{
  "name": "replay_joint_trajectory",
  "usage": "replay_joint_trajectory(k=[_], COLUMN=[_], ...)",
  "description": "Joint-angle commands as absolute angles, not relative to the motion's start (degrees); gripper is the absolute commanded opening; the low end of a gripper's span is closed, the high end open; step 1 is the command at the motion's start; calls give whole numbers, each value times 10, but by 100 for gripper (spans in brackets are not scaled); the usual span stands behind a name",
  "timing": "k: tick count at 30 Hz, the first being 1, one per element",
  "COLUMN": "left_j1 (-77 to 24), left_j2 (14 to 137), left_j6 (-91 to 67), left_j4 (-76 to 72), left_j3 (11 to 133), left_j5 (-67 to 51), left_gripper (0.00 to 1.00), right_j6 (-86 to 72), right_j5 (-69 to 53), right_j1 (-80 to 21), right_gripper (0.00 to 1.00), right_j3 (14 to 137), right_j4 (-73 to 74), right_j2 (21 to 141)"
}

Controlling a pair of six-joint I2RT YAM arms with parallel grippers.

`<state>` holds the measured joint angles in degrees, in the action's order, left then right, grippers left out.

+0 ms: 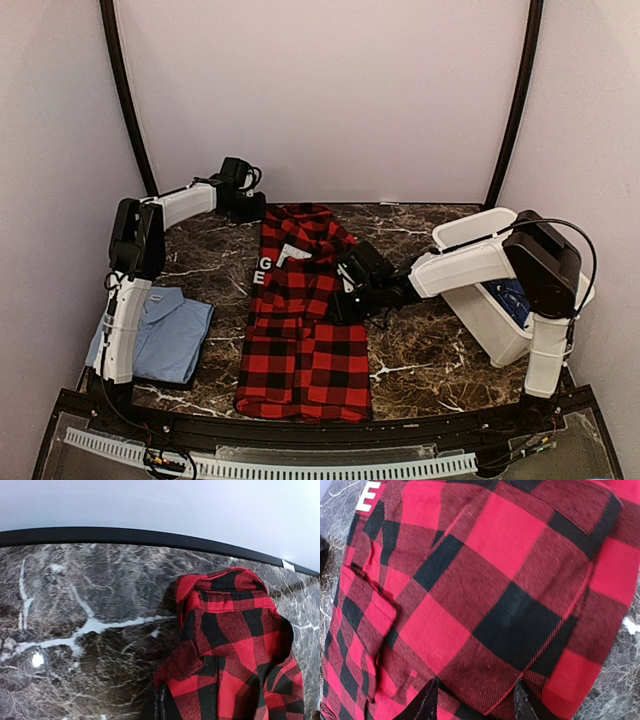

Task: Fold and stack the long sleeve shirts
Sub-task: Flatten out the square-folded shirt at the center of the board.

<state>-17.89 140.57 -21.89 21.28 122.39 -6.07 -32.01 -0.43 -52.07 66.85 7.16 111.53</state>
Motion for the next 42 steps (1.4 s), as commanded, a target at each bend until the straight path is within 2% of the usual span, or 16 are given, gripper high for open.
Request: replay_joint_trajectory(k=[1, 2, 10, 14, 18, 28, 36, 42], left_j1=[-143, -139, -136, -137, -144, -204, -294, -325], left_j2=[1393, 1399, 1392, 1346, 1265, 1028, 914, 885], left_j6=[-295, -299, -303, -294, -293, -321, -364, -382], left_j4=[176, 173, 184, 200, 188, 93, 69, 56], left_j3=[1198, 1195, 1207, 1187, 1097, 739, 547, 489], left_j5=[-96, -105, -152, -160, -171, -187, -123, -118], left_gripper=[0, 1, 39, 49, 52, 53, 52, 51], right_j6=[-329, -329, -312, -301, -294, -262, -254, -257], right_j5=[-2, -2, 21, 38, 50, 83, 92, 84], right_j1=[-524, -523, -523, -522, -518, -516, -516, -516], right_gripper=[49, 49, 49, 49, 50, 51, 51, 51], right_j3=[645, 646, 677, 690, 694, 680, 663, 652], right_j4=[73, 75, 101, 113, 120, 122, 126, 123], right_j2=[1106, 1104, 1091, 1078, 1061, 1025, 1002, 994])
